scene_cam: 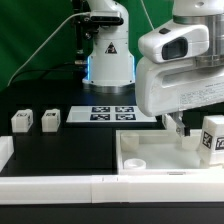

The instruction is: Assemble one leg

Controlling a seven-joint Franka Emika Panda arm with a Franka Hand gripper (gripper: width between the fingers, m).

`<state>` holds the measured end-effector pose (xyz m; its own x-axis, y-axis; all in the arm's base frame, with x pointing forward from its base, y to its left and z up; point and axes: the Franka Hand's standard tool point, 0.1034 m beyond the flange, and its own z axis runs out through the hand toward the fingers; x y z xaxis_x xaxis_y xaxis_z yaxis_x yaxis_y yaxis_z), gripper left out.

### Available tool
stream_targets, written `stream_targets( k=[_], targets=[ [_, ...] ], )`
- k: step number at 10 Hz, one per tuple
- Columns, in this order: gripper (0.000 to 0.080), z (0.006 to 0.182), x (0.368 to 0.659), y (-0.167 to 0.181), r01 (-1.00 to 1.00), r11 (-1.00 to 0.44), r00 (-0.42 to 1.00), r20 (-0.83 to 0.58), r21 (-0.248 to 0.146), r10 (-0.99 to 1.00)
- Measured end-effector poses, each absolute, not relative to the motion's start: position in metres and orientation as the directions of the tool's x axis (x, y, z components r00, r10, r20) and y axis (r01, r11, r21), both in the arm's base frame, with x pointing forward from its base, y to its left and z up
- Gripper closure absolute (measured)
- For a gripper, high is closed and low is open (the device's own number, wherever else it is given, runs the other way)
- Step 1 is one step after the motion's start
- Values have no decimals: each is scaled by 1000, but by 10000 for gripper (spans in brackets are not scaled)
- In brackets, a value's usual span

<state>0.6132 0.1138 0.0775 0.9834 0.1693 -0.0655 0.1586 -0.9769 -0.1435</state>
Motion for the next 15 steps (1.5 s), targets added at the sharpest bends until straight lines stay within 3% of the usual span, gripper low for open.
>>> stream_targets(
  k=[1, 2, 3, 9, 12, 15],
  targets=[
    [323, 77, 613, 114, 159, -977, 983, -66, -144, 169],
    [323, 77, 613, 114, 159, -977, 983, -66, -144, 169],
    [507, 77, 613, 112, 157, -977, 984, -66, -142, 167],
    [505, 77, 613, 112, 61, -989, 994, -79, -136, 72],
    [505, 77, 613, 115, -205, -972, 975, -114, -114, -192],
    [505, 77, 614, 117, -503, -858, 861, -149, -106, -486]
  ],
)
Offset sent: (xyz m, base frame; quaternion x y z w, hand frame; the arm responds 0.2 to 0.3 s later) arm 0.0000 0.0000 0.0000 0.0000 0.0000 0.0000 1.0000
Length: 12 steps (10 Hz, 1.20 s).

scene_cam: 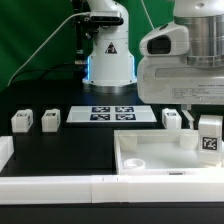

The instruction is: Assemble one leg

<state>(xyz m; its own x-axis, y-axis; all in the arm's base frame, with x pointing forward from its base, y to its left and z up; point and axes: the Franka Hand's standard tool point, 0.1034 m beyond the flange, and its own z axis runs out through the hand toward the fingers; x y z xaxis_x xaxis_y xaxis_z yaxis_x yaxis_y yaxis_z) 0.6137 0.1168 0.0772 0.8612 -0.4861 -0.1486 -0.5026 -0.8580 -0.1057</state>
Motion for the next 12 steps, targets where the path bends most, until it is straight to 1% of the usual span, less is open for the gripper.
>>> stream_targets(
  k=[2, 3, 4, 5, 6, 7, 8, 9, 10, 11, 12],
  targets=[
    [505, 78, 614, 120, -704, -707, 706, -172, -69, -687],
    [505, 77, 613, 122, -756, -652, 650, -176, -56, -739],
    [505, 77, 614, 124, -840, -541, 539, -184, -41, -822],
    [505, 77, 614, 125, -887, -460, 457, -186, -28, -870],
    [505, 76, 614, 126, -903, -429, 425, -186, -23, -886],
    [505, 76, 614, 127, -946, -324, 319, -189, -2, -929],
    [505, 76, 614, 128, -961, -277, 271, -188, 8, -944],
    [505, 76, 614, 128, -960, -281, 275, -189, 7, -943],
    [447, 76, 614, 128, -955, -296, 290, -189, 5, -938],
    [447, 76, 613, 129, -944, -329, 324, -189, -2, -927],
    [259, 76, 613, 129, -943, -333, 327, -189, -2, -926]
  ],
)
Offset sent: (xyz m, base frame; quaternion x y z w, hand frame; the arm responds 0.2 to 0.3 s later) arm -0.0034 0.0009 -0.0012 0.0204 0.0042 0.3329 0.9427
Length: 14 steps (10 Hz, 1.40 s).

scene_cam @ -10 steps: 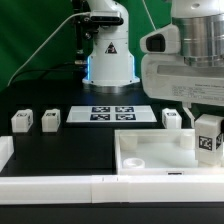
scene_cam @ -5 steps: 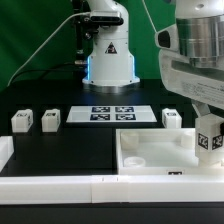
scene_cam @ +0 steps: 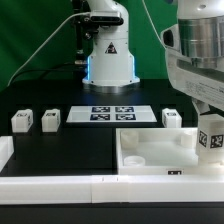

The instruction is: Assemble one leg

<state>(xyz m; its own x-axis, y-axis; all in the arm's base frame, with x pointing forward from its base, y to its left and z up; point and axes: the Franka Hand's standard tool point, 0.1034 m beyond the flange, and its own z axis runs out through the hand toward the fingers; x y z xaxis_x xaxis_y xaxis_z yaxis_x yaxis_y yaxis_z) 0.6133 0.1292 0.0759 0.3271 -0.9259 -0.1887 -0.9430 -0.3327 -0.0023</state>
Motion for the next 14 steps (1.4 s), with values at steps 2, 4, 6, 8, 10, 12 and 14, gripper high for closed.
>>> stream_targets(
  k=[2, 4, 6, 8, 10, 12, 14],
  targets=[
    [184, 75, 612, 129, -872, -488, 484, -184, -29, -855],
    [151, 75, 609, 126, -681, -731, 726, -183, -50, -663],
    [150, 74, 608, 122, -453, -888, 884, -168, -77, -437],
    [150, 75, 609, 120, -250, -963, 961, -144, -103, -234],
    [150, 74, 609, 117, -6, -992, 993, -114, -126, 8],
    [150, 74, 609, 116, 214, -968, 970, -85, -134, 226],
    [198, 74, 609, 116, 228, -964, 967, -83, -135, 240]
  ],
)
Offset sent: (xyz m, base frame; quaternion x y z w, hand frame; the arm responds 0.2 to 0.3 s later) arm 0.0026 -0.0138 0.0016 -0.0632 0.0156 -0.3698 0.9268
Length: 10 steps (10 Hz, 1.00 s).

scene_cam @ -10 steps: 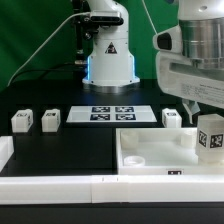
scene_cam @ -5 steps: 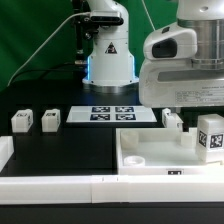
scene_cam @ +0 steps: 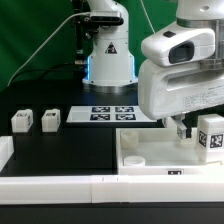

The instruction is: Assemble one leg

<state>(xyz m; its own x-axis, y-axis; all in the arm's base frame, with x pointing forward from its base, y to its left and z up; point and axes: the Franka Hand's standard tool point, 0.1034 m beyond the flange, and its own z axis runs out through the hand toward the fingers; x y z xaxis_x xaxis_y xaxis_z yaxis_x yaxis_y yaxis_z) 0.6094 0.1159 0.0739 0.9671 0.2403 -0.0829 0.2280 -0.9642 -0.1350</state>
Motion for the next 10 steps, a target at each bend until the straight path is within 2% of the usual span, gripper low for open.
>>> stream_targets(
  k=[1, 2, 3, 4, 8, 9, 10],
  targets=[
    [198, 74, 609, 116, 228, -964, 967, -83, -135, 241],
    [373, 74, 609, 116, 228, -964, 967, -83, -135, 241],
    [373, 74, 609, 116, 228, -964, 967, -83, -135, 241],
    [506, 74, 610, 114, 227, -965, 967, -83, -134, 239],
    [506, 74, 610, 114, 195, -972, 974, -87, -131, 207],
    [506, 74, 610, 114, 144, -981, 983, -93, -129, 156],
    [506, 74, 610, 115, 11, -993, 994, -110, -116, 24]
  ],
)
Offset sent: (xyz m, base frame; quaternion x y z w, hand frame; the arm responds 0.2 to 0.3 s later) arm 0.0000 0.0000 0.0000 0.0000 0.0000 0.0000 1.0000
